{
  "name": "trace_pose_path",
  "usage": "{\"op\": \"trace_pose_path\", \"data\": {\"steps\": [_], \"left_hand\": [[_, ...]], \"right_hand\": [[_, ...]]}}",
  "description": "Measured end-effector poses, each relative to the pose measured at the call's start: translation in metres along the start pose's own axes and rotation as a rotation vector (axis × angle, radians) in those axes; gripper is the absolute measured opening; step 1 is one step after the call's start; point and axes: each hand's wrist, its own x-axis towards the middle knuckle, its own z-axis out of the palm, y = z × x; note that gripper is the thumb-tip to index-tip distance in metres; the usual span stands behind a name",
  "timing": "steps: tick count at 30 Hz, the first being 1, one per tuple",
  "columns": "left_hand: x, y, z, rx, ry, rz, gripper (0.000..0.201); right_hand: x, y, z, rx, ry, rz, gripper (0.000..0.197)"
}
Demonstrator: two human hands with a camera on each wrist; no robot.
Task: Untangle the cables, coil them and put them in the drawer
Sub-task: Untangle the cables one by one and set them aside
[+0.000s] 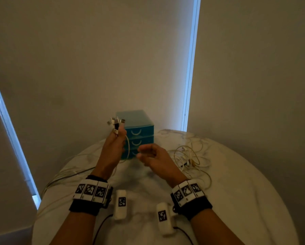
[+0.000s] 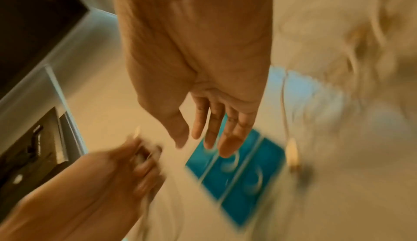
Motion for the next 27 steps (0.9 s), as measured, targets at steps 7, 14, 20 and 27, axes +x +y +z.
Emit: {"op": "trace_pose_path", "data": {"steps": [7,14,20,27], "left_hand": [[-0.004,0.007,0.006,0.034,0.055,-0.023,0.066],[-0.008,0.004,0.019,-0.073,-0.006,-0.139,0.058],[-0.004,-0.006,0.017,-0.194,-0.024,-0.228,0.053],[-0.011,-0.005,0.022,-0.180,0.028,-0.193,0.066]], "right_hand": [[-0.012,-0.024,-0.105,-0.096,0.347,0.057,0.011],[-0.013,0.015,-0.097,-0.393,0.164,0.202,0.019],[-0.017,0.021,-0.098,-0.342,0.185,0.082,0.010],[-0.033,-0.004,-0.083,0.124,0.338,-0.137,0.019]]}}
